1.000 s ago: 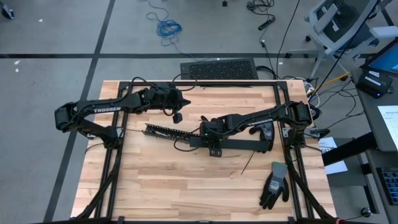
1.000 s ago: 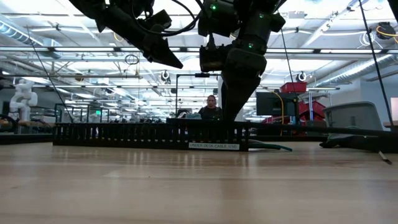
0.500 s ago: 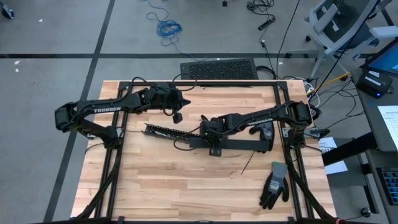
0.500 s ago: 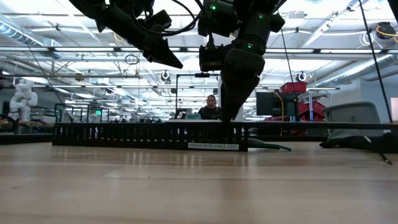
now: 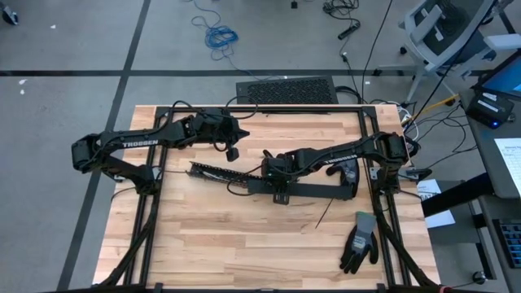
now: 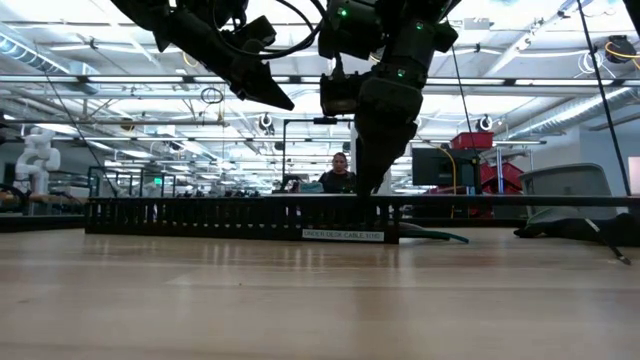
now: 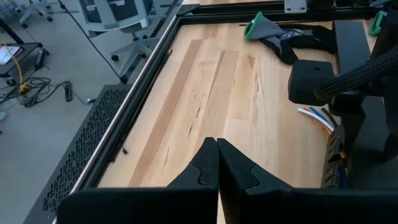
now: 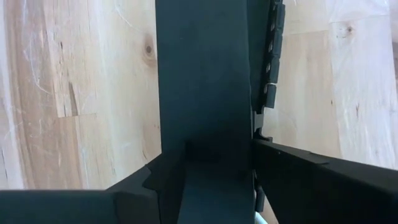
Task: Ziptie cables
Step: Close the black cable duct cover
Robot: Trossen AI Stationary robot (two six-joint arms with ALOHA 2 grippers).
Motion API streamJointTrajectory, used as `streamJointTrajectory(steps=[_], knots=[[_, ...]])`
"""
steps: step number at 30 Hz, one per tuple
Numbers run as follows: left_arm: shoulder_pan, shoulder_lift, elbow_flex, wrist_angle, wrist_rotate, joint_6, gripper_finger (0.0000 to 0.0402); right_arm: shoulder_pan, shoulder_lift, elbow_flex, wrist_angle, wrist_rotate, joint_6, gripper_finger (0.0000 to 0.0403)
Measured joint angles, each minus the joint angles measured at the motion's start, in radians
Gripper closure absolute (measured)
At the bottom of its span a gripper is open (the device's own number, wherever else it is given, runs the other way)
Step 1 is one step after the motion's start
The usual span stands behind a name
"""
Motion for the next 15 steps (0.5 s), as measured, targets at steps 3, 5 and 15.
streamJointTrajectory(steps=[3, 5, 15], knots=[[0.000, 0.000, 0.000, 0.000, 0.000, 0.000, 0.0401, 0.000, 0.000, 0.000, -0.001, -0.001, 0.000, 0.0219], [0.000, 0.000, 0.000, 0.000, 0.000, 0.000, 0.0401, 0.000, 0.000, 0.000, -0.002, -0.001, 0.001, 0.0212], [0.000, 0.000, 0.000, -0.004, 0.000, 0.001, 0.0401, -0.004, -0.043, -0.001, -0.036, -0.001, 0.003, 0.0167]])
